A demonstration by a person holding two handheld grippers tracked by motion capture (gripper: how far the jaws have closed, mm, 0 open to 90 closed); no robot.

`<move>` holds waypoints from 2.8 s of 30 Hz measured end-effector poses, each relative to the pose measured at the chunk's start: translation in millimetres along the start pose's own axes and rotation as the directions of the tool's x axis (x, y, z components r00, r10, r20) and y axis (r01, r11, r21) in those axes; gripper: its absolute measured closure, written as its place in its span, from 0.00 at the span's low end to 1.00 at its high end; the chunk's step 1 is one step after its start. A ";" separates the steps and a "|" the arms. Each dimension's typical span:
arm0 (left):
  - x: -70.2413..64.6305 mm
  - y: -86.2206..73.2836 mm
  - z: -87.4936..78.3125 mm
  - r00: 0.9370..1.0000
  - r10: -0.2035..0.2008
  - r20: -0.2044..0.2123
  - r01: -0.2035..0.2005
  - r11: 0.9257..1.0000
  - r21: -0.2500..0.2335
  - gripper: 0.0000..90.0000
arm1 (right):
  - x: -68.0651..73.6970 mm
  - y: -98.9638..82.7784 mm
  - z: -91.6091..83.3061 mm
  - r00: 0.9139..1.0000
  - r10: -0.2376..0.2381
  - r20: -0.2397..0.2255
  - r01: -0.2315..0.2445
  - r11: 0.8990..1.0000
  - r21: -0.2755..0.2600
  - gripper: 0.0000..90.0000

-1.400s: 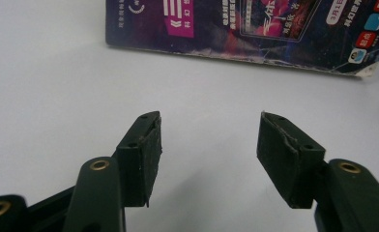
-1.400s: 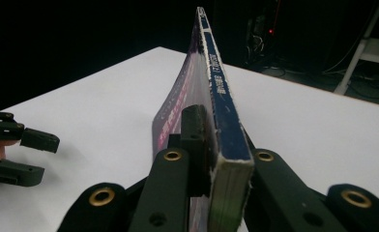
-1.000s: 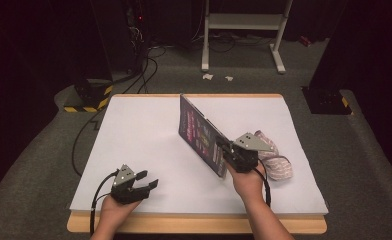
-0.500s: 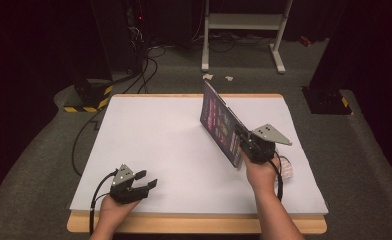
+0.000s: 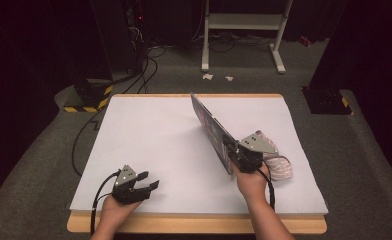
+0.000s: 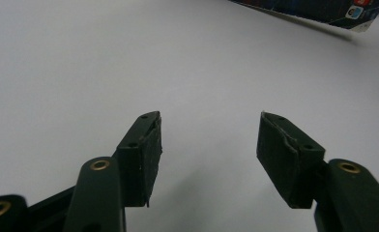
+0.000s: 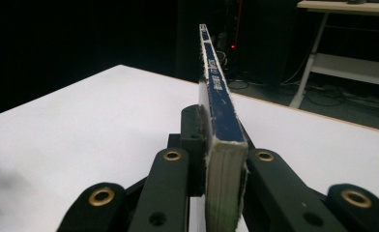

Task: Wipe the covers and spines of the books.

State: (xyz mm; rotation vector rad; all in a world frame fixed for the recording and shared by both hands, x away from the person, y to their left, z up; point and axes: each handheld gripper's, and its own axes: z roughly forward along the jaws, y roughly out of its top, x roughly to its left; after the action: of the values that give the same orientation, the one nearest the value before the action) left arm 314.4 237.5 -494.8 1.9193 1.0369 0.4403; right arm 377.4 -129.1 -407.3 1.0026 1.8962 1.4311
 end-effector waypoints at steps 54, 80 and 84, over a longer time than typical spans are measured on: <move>-3.2 0.0 6.9 1.000 0.021 0.015 -0.022 0.999 0.033 0.47 | 101.8 -72.8 51.3 0.966 -0.117 -0.230 0.170 0.960 0.224 0.81; -4.6 1.4 8.2 1.000 0.025 0.018 -0.026 0.999 0.033 0.46 | 119.9 -69.1 47.7 0.926 -0.028 -0.378 0.117 0.970 0.214 0.48; -6.9 2.1 10.8 0.999 0.030 0.019 -0.031 0.999 0.042 0.43 | 113.5 -68.0 46.9 0.934 -0.011 -0.356 0.095 0.971 0.220 0.48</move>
State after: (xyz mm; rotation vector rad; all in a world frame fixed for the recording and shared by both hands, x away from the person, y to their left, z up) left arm 318.3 225.6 -498.3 1.9759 1.0136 0.4200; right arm 334.5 -20.3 -484.9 0.8283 2.3801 1.4566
